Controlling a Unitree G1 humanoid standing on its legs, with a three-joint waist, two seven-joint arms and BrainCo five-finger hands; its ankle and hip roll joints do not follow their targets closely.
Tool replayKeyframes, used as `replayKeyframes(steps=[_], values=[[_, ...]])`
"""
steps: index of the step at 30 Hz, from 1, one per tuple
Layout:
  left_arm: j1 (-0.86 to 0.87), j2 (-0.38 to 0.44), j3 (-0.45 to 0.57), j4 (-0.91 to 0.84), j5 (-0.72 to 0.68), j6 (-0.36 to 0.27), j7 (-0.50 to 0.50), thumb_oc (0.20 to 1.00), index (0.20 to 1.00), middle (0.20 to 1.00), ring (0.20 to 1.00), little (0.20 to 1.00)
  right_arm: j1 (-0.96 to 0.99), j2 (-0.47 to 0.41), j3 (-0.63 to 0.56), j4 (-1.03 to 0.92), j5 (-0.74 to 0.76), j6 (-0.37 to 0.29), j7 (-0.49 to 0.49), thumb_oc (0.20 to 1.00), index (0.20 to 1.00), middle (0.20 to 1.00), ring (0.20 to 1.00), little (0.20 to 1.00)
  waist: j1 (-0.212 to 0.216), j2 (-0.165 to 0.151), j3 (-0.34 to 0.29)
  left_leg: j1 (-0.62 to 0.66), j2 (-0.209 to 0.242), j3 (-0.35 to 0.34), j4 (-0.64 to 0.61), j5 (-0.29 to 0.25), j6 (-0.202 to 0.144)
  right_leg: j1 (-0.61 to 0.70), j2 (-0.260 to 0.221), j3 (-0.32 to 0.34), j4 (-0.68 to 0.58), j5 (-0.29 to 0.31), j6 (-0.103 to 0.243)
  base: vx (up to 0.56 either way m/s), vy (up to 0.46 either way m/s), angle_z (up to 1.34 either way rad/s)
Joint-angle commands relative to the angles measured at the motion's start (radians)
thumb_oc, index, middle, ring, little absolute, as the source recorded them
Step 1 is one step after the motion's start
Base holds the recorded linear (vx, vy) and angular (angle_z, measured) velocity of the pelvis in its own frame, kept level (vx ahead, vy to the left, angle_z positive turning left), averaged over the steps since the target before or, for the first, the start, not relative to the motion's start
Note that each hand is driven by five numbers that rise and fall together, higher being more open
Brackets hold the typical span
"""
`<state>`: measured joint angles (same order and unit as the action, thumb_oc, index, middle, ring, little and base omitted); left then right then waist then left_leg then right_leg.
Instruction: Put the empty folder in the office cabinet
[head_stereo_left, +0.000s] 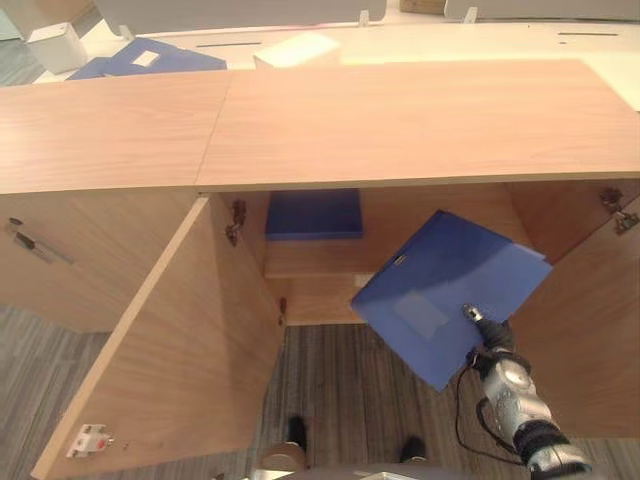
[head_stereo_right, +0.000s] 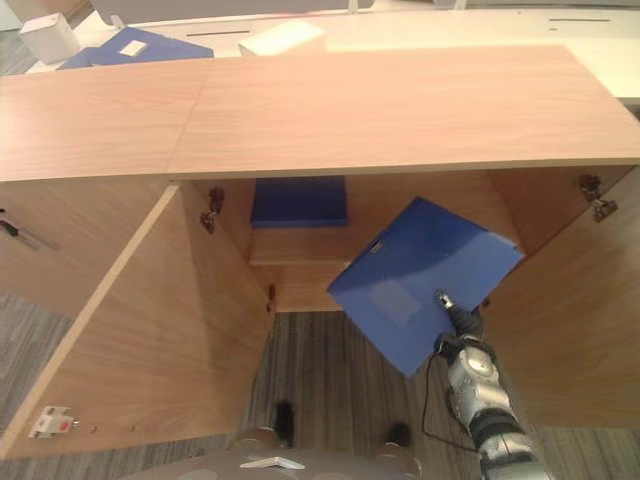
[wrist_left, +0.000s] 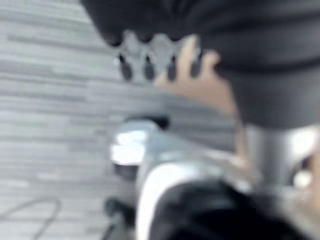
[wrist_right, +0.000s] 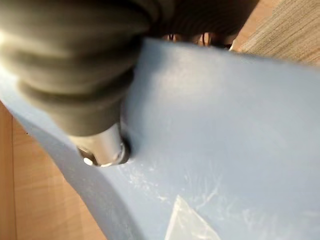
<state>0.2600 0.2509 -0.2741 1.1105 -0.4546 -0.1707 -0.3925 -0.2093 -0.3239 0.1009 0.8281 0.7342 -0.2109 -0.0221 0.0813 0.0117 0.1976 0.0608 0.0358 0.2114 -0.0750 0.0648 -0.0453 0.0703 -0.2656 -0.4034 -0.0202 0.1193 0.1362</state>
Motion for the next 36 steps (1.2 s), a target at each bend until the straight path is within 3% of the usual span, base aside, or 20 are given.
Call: replayKeyframes(steps=[1, 3, 7, 12, 15, 18, 20, 21, 22, 26, 29, 36], values=[[-0.042, 0.036, -0.072, 0.012, 0.005, -0.034, -0.019, 1.000, 1.000, 1.000, 1.000, 1.000, -0.147, -0.073, -0.069, -0.004, 0.060, -0.037, -0.050, 0.200, 0.200, 0.200, 0.200, 0.200, 0.035, 0.059, 0.048, -0.022, -0.013, -0.054, 0.113, -0.133, 0.071, -0.007, -0.112, 0.070, 0.107, -0.041, 0.029, 0.11, 0.164, 0.05], [-0.043, 0.048, -0.071, 0.002, -0.021, -0.030, -0.018, 1.000, 1.000, 1.000, 1.000, 1.000, -0.176, -0.082, -0.079, 0.030, 0.063, -0.029, -0.077, 0.200, 0.200, 0.200, 0.200, 0.200, 0.027, 0.061, 0.045, -0.010, -0.028, -0.034, 0.115, -0.149, 0.074, -0.009, -0.085, 0.077, 0.065, -0.031, 0.032, 0.16, 0.107, 0.03], [-0.040, 0.069, -0.047, -0.018, -0.055, -0.012, -0.030, 1.000, 1.000, 1.000, 1.000, 1.000, -0.249, -0.110, -0.105, 0.085, 0.078, 0.002, -0.102, 0.200, 0.200, 0.200, 0.200, 0.200, 0.019, 0.046, 0.058, 0.021, -0.042, 0.035, 0.151, -0.213, 0.067, -0.083, -0.050, 0.050, -0.067, 0.055, 0.076, 0.17, -0.020, -0.09], [-0.013, 0.062, -0.010, -0.005, -0.020, -0.005, -0.029, 1.000, 1.000, 1.000, 1.000, 1.000, -0.255, -0.095, -0.138, 0.089, 0.071, 0.013, -0.127, 0.200, 0.200, 0.200, 0.200, 0.200, 0.031, 0.037, 0.094, 0.053, -0.009, 0.037, 0.273, -0.314, 0.070, -0.195, -0.065, 0.026, -0.067, 0.070, 0.100, 0.30, -0.197, -0.08], [0.012, 0.041, 0.003, 0.014, 0.000, -0.023, -0.014, 1.000, 1.000, 1.000, 1.000, 1.000, -0.228, -0.069, -0.137, 0.063, 0.069, 0.002, -0.132, 0.200, 0.200, 0.200, 0.200, 0.200, 0.029, 0.019, 0.111, 0.073, 0.010, 0.022, 0.322, -0.346, 0.074, -0.217, -0.074, 0.030, -0.067, 0.087, 0.099, 0.39, -0.291, 0.17], [0.018, 0.024, -0.002, 0.022, 0.009, -0.044, 0.002, 1.000, 1.000, 1.000, 1.000, 1.000, -0.204, -0.066, -0.135, 0.048, 0.058, -0.001, -0.114, 0.200, 0.200, 0.200, 0.200, 0.200, 0.016, 0.011, 0.107, 0.086, 0.033, 0.004, 0.333, -0.362, 0.071, -0.215, -0.058, 0.063, -0.067, 0.063, 0.101, 0.35, -0.283, 0.33], [0.017, 0.017, -0.005, 0.021, 0.008, -0.050, 0.013, 1.000, 1.000, 1.000, 1.000, 1.000, -0.188, -0.068, -0.133, 0.035, 0.044, 0.000, -0.106, 0.200, 0.200, 0.200, 0.200, 0.200, -0.001, -0.005, 0.099, 0.087, 0.035, -0.004, 0.328, -0.351, 0.068, -0.225, -0.062, 0.101, -0.067, 0.065, 0.089, 0.36, -0.378, 0.61], [0.005, 0.013, -0.018, 0.011, -0.002, -0.065, 0.023, 1.000, 1.000, 1.000, 1.000, 1.000, -0.142, -0.064, -0.126, 0.002, 0.034, -0.011, -0.098, 0.200, 0.200, 0.200, 0.200, 0.200, -0.040, -0.016, 0.072, 0.117, 0.075, -0.022, 0.308, -0.358, 0.048, -0.213, -0.060, 0.182, -0.067, 0.078, 0.085, 0.41, -0.417, 0.41], [-0.003, 0.015, -0.025, 0.000, 0.004, -0.063, 0.015, 1.000, 1.000, 1.000, 1.000, 1.000, -0.123, -0.064, -0.125, -0.018, 0.037, -0.010, -0.103, 0.200, 0.200, 0.200, 0.200, 0.200, -0.054, -0.014, 0.065, 0.119, 0.097, -0.017, 0.297, -0.347, 0.031, -0.205, -0.058, 0.196, -0.058, 0.082, 0.081, 0.45, -0.509, 0.34], [-0.065, 0.022, -0.077, -0.049, -0.002, -0.071, -0.016, 1.000, 1.000, 1.000, 1.000, 1.000, -0.103, -0.095, -0.144, -0.065, 0.001, -0.002, -0.115, 0.200, 0.200, 0.200, 0.200, 0.200, -0.103, 0.020, 0.079, 0.092, 0.199, 0.092, 0.239, -0.265, -0.027, -0.207, -0.079, 0.169, 0.003, 0.060, 0.080, 0.08, -0.130, 1.00], [-0.081, 0.033, -0.095, -0.087, 0.000, -0.066, -0.016, 1.000, 1.000, 1.000, 1.000, 1.000, -0.133, -0.095, -0.141, -0.048, 0.027, 0.001, -0.165, 0.200, 0.200, 0.200, 0.200, 0.200, -0.103, 0.031, 0.101, 0.087, 0.220, 0.101, 0.195, -0.221, -0.049, -0.215, -0.091, 0.150, 0.046, 0.041, 0.083, 0.05, -0.074, 0.41], [-0.116, 0.032, -0.114, -0.079, -0.018, -0.069, -0.004, 1.000, 1.000, 1.000, 1.000, 1.000, -0.288, -0.076, -0.124, 0.038, 0.097, 0.003, -0.274, 0.200, 0.200, 0.200, 0.200, 0.200, -0.079, 0.041, 0.139, 0.070, 0.224, 0.091, 0.163, -0.196, -0.062, -0.252, -0.101, 0.127, 0.062, 0.048, 0.087, 0.00, -0.013, 0.29]])
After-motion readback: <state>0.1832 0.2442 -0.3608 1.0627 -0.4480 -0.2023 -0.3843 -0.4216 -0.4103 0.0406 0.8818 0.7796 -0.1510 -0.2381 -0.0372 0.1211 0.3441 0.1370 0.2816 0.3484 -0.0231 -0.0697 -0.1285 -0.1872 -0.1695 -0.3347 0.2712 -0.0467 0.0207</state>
